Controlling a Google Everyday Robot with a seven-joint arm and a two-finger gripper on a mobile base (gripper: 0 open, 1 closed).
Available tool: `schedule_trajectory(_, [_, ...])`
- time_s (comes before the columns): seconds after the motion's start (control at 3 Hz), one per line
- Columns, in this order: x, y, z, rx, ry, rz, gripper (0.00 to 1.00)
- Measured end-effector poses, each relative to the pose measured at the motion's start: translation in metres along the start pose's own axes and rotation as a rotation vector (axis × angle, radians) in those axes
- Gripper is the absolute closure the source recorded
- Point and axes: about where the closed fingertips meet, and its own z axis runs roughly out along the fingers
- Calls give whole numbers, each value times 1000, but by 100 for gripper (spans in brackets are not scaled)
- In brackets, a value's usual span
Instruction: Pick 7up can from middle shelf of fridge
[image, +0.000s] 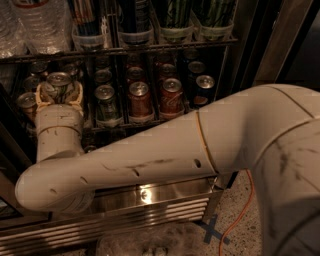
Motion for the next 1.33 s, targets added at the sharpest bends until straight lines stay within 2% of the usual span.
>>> schedule_trajectory(0.33, [10,18,-26,-122,80,54,100])
schedule_trajectory(0.67, [13,27,-54,-229,133,70,100])
schedule_trajectory(1.0, [3,25,-83,-263,150,48,100])
schedule_trajectory(1.33, [-30,20,-126,-333,115,42,100])
